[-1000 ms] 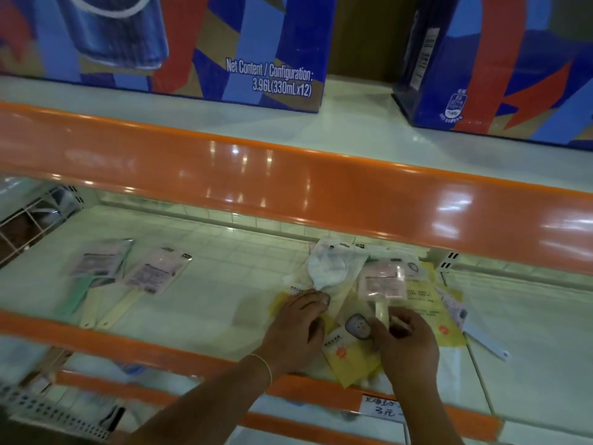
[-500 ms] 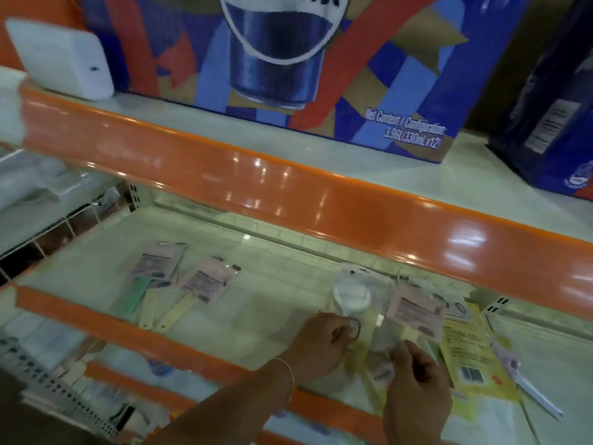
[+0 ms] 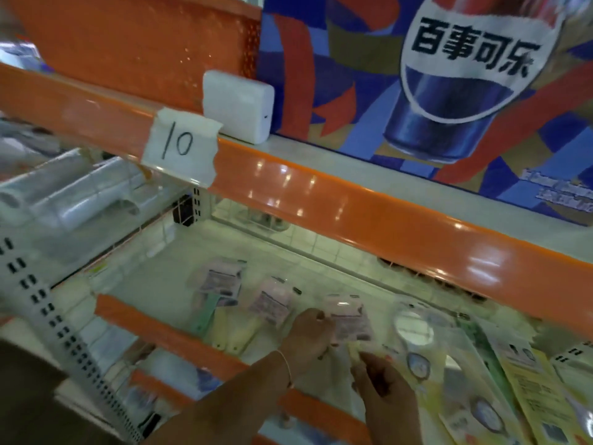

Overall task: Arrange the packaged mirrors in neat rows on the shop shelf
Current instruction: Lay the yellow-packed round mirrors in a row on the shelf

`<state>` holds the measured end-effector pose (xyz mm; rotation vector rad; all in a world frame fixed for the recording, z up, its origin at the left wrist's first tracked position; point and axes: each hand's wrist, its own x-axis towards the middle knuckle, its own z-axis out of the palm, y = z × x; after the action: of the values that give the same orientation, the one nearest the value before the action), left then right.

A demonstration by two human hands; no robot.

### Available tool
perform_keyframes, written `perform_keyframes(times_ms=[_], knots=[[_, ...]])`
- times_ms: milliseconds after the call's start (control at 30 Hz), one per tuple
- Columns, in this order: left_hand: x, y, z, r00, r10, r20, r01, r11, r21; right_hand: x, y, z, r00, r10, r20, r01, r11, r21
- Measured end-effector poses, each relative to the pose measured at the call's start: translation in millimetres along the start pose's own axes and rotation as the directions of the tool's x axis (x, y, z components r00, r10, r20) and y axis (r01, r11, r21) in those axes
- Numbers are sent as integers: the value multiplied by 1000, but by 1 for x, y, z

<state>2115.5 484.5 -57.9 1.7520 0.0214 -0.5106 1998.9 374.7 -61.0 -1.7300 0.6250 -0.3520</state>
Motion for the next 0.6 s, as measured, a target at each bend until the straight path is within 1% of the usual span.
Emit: perform_keyframes(times_ms=[100, 167, 233, 300, 333, 467, 567, 600], knots=[[1, -6, -31, 997, 13, -78, -8, 998, 54, -1, -8, 25, 995, -17, 97, 20, 999, -35], [3, -7, -55, 981, 72, -181, -46, 989, 143, -1, -9, 41, 990, -15, 137, 26, 997, -78], [3, -8, -81, 950, 112, -293, -53, 978, 201, -2, -7, 55, 990, -29, 140, 48, 990, -135], [1, -6, -105, 932, 136, -334, -48, 965, 259, -4, -6, 65, 992, -53, 112, 74, 978, -197], [1, -6, -116, 929, 145, -340, -31, 948, 318, -6, -6, 69, 994, -58, 94, 78, 971, -228], [8, -8, -148, 917, 226, -330, -10, 838, 545, -10, -7, 77, 998, -55, 22, 59, 948, -312], [12, -9, -159, 913, 272, -305, 37, 689, 724, -10, -7, 77, 998, -57, 2, 54, 932, -358], [13, -10, -160, 916, 264, -303, 61, 655, 754, -11, -6, 77, 998, -60, 1, 56, 926, -374]])
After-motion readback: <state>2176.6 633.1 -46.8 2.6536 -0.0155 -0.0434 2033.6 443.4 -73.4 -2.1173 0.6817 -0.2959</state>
